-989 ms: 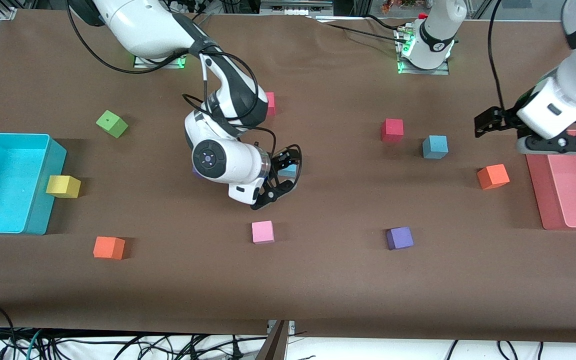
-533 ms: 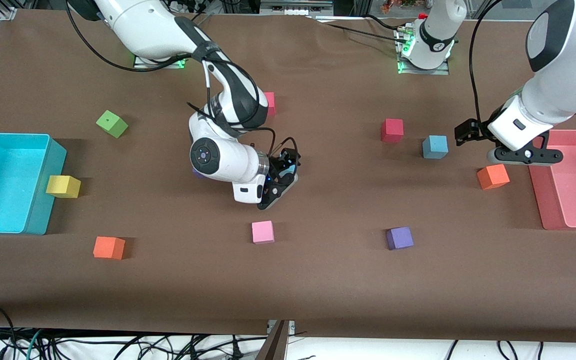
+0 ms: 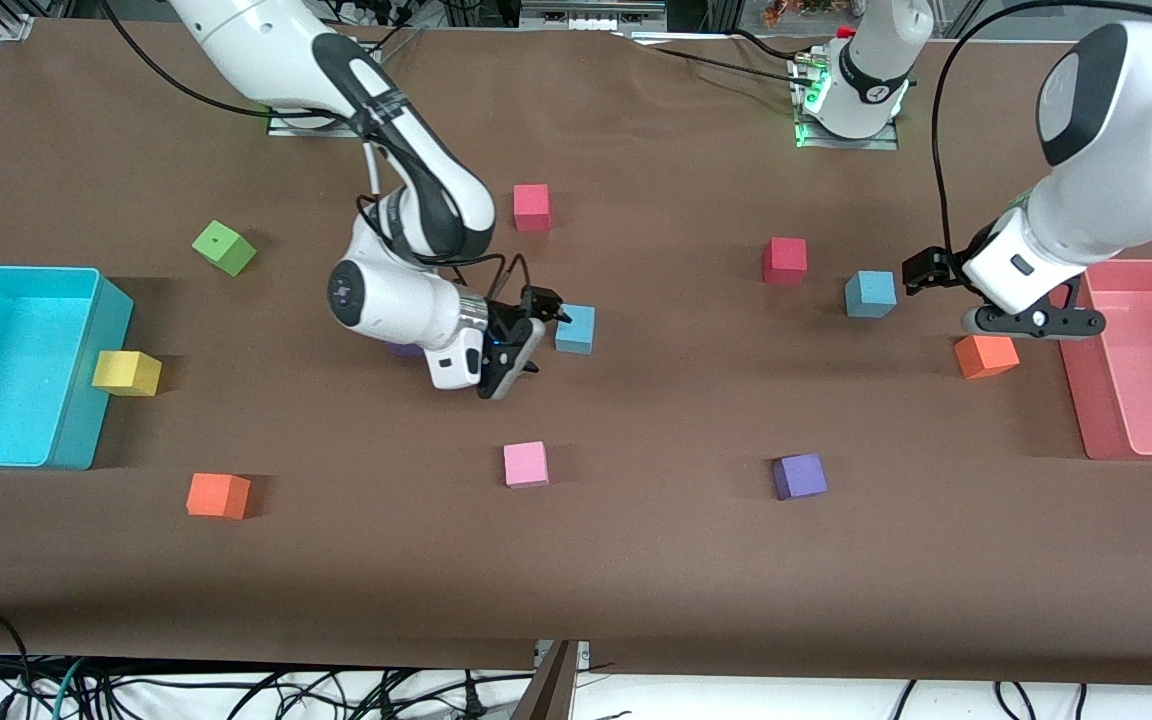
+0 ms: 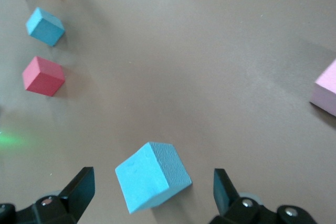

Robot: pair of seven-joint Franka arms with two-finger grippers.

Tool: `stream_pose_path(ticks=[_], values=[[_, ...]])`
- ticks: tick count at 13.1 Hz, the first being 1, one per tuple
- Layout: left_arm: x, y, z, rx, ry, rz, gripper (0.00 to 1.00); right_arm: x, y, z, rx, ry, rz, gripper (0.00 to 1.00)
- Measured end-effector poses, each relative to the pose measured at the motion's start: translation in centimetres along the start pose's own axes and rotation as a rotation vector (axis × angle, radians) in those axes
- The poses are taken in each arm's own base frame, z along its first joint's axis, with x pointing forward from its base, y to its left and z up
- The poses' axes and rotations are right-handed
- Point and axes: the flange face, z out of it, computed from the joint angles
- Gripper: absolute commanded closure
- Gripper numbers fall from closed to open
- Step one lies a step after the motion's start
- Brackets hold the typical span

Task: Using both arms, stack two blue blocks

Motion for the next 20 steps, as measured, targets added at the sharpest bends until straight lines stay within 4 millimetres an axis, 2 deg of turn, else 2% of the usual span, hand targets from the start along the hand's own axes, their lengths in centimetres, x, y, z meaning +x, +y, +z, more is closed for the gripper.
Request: stream_pose_path(ticks=[2,5,8,10,14,17,20], values=[[0.8,-0.4,2.0,-0.001,0.014,-0.009,0.0,-1.4,0.3,-0.7,0.012,0.006,-0.038,0.0],[1.0,-0.9,6.1,-0.003,0.038,-0.019,0.0,-3.1,0.1,-0.2,0.058,0.037,-0.124,0.0],[0.0,-1.2,12.7,-0.007,0.076,-0.024,0.0,-5.0,0.3,1.3,0.097,0.075,-0.189,0.0],[-1.5,-1.4,16.1,-0.006,0.056,-0.025,0.0,-6.3,0.5,2.2,0.117,0.099,-0.234,0.0],[-3.3,-1.7,19.6,-0.009,0.091,-0.027,0.0,-10.0,1.2,4.7,0.149,0.135,-0.313,0.0],[-5.7,-2.1,23.9,-0.01,0.097,-0.033,0.0,-11.1,1.8,5.8,0.157,0.152,-0.339,0.0],[-6.3,-2.7,25.6,-0.008,0.065,-0.044,0.0,-11.7,2.3,6.4,0.16,0.155,-0.367,0.0]])
